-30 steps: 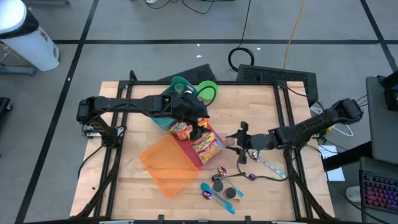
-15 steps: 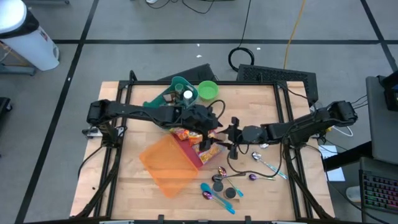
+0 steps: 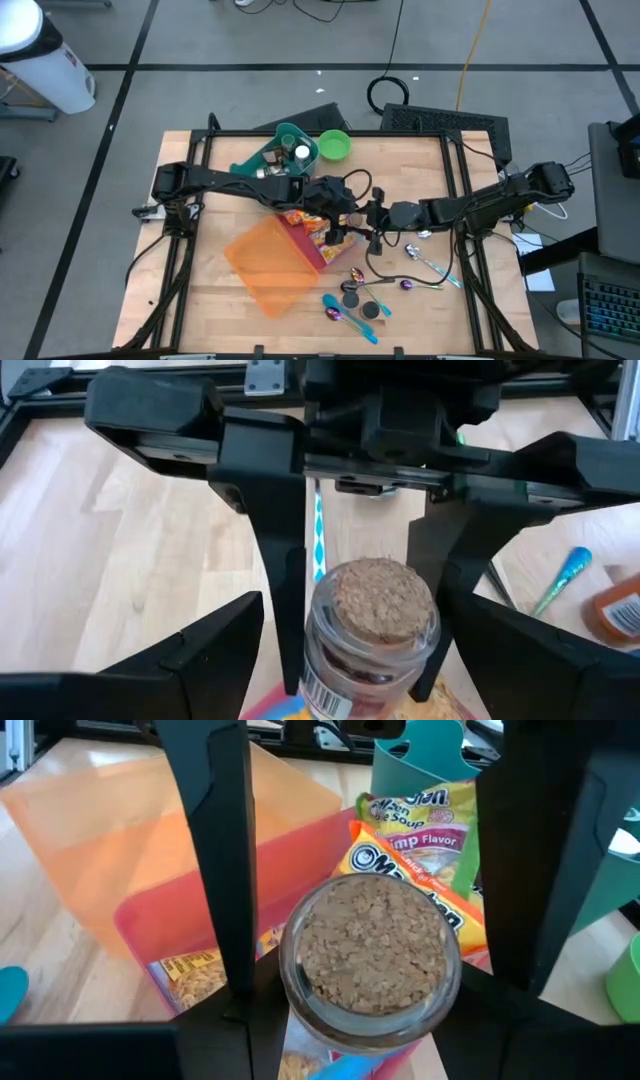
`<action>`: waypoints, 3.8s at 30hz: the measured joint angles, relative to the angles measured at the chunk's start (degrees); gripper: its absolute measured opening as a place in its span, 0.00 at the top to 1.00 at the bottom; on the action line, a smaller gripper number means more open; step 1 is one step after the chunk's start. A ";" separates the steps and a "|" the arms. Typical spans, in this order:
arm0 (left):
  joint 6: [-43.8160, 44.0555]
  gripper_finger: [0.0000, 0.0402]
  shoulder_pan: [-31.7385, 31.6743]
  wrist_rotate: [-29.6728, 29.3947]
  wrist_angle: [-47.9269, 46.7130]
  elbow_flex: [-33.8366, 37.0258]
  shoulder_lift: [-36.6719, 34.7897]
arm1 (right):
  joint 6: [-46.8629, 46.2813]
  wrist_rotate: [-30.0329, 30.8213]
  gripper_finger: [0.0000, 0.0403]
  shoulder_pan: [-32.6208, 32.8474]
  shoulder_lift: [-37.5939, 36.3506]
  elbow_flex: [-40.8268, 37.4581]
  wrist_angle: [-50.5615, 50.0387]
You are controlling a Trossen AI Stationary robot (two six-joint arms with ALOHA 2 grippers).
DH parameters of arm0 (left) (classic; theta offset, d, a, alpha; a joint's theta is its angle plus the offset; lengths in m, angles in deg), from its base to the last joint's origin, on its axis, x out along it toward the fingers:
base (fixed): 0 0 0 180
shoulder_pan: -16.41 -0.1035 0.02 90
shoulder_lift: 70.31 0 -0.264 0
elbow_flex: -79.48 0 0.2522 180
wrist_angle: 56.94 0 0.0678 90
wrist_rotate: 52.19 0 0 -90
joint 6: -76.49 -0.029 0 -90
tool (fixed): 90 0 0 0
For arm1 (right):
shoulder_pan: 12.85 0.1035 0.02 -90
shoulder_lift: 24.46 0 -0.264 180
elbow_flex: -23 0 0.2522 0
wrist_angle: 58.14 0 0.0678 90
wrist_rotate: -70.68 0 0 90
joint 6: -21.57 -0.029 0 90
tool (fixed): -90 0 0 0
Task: Pick & Place Food Item
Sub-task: Put the brown seasoning bottle into the green bin
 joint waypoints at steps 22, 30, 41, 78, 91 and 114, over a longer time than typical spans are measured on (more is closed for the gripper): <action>-2.54 0.58 0.42 -0.78 -0.16 0.02 0.12 | 0.05 0.19 0.55 0.02 0.00 -0.02 -1.48; 0.45 0.27 0.37 -0.72 0.81 0.02 0.19 | -3.36 -3.02 0.55 0.00 -0.04 2.14 -6.34; 0.36 0.04 0.34 -1.04 0.67 0.00 0.19 | -2.70 -3.07 0.55 0.04 0.00 4.76 -10.58; 2.43 0.32 2.56 -0.18 -1.88 0.22 -2.53 | -3.55 -1.64 0.55 0.15 -0.02 4.81 -11.55; 2.43 0.32 2.49 -4.24 -1.34 0.22 -2.25 | -2.31 -1.59 0.55 0.70 -0.02 4.81 -7.93; -2.38 0.57 2.45 -1.76 -1.10 0.20 -1.63 | -0.45 -2.98 0.47 0.88 0.02 4.70 -6.91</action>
